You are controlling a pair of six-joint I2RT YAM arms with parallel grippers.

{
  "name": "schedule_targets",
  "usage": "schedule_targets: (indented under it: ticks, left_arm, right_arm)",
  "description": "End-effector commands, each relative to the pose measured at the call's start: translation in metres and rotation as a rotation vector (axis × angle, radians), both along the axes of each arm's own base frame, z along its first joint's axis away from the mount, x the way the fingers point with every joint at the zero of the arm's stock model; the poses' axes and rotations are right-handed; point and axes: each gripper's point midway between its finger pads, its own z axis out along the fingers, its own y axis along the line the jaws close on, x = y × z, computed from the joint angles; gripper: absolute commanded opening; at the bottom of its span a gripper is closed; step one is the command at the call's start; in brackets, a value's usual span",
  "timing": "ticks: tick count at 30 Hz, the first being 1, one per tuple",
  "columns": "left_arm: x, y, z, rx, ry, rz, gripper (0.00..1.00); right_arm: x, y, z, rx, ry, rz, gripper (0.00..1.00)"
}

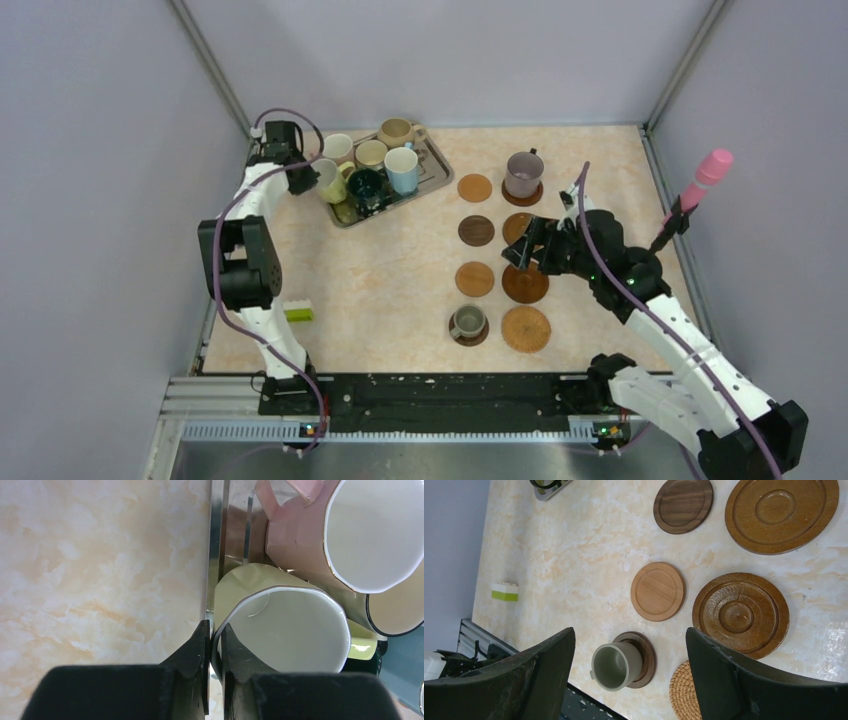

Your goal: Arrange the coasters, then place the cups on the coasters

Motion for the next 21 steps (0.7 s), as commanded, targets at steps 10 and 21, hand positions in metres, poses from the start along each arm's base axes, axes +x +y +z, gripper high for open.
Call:
schedule_targets:
  ticks: [10,21]
  left_arm:
    - [-0.01,0.024,0.134,0.086,-0.3,0.138,0.0]
    - [-0.067,-0.032,0.135,-0.021,-0.313,-0.055,0.0]
  right_arm:
    - [-0.009,-0.006,0.02,0.035,-0.022,-0.031,0.8]
    - [-0.003,0.003,0.03,0.113,0.008,-0.06,0.78]
